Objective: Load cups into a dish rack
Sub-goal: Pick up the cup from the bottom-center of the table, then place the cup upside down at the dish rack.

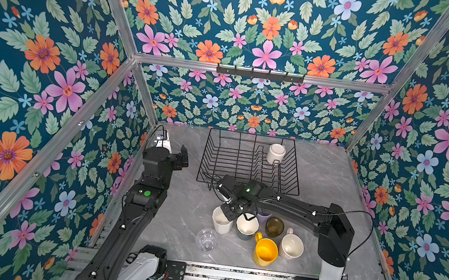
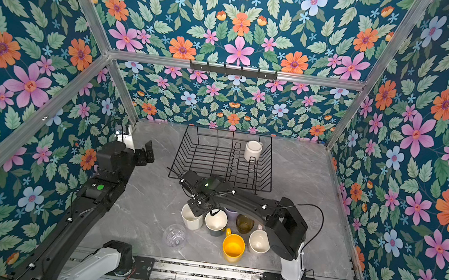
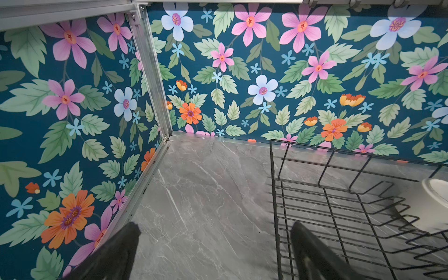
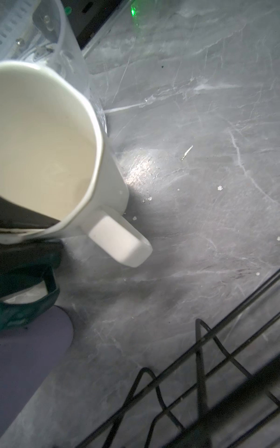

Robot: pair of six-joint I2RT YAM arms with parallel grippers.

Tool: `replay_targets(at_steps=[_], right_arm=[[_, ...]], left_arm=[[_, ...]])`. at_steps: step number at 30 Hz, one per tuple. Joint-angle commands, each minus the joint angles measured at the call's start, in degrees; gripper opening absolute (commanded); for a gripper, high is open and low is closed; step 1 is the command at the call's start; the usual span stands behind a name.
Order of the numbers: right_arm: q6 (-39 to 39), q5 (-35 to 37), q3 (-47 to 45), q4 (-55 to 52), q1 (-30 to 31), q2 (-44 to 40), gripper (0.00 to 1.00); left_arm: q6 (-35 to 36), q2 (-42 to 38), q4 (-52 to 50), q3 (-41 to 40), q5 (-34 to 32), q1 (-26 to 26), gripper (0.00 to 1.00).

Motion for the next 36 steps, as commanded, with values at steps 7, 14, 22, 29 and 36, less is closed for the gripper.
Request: replay_targets(at_steps=[7, 14, 22, 29, 36], right_arm=[[-0.3, 1.3, 0.5, 0.2, 0.0, -1.3, 0.0], [-1.1, 1.6, 1.4, -0.2, -0.1, -4.8, 0.0], [-2.9, 0.9, 1.9, -1.1, -1.0, -11.2, 0.0], [-0.7, -6.9, -2.4, 4.5, -6.3, -22.1, 0.0], [3.5, -15.0, -11.0, 14.8, -17.6, -32.4, 0.0]], left_arm=[[0.0, -0.2, 2.3, -0.2, -0.7, 0.1, 0.98], [-0.7, -0.2, 2.5, -0.2, -1.4, 0.2, 0.99], [-2.8, -0.5, 3.5, 0.2, -3.4, 0.5, 0.99], [-6.0, 0.0, 3.8, 1.9, 0.3, 1.2, 0.99], [-7.4, 1.9, 4.9, 5.3, 18.4, 1.5, 0.98]])
